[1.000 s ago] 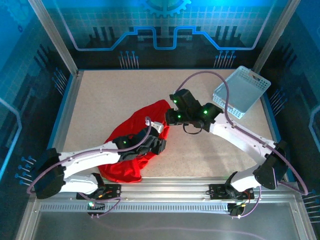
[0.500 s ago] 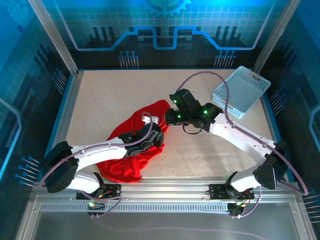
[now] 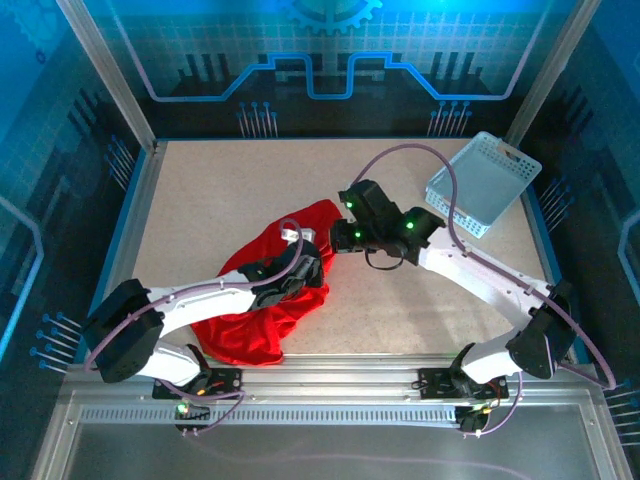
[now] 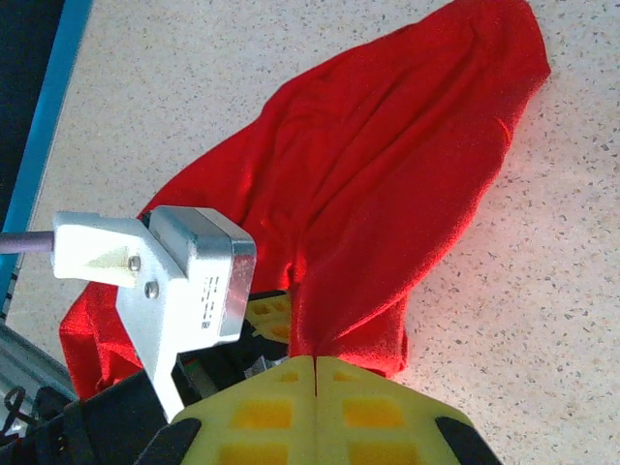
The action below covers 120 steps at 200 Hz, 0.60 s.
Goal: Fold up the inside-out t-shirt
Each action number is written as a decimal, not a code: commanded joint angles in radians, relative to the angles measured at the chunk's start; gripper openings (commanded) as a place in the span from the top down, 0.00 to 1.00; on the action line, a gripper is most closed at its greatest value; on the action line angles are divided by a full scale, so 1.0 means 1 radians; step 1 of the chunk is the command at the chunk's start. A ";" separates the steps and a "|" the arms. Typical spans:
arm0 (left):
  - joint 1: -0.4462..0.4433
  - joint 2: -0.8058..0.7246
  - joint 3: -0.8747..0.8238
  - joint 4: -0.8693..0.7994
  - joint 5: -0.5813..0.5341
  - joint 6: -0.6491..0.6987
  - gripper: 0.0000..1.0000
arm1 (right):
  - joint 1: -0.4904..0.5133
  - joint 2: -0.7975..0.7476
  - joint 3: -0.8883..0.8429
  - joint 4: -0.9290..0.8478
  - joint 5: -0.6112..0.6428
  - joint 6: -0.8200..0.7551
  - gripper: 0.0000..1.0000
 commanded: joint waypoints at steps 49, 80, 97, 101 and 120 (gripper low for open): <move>-0.012 -0.054 -0.041 0.098 0.064 0.018 1.00 | -0.018 -0.007 -0.018 -0.001 0.048 0.018 1.00; -0.048 -0.093 -0.094 0.144 0.060 0.024 1.00 | -0.036 0.000 -0.015 -0.008 0.053 0.018 1.00; -0.086 -0.129 -0.130 0.170 0.047 0.043 1.00 | -0.062 0.007 -0.013 -0.014 0.050 0.020 1.00; -0.097 -0.140 -0.141 0.178 0.042 0.049 1.00 | -0.071 0.010 -0.012 -0.016 0.047 0.022 1.00; -0.140 -0.184 -0.182 0.203 0.014 0.069 1.00 | -0.098 0.024 -0.004 -0.012 0.030 0.022 1.00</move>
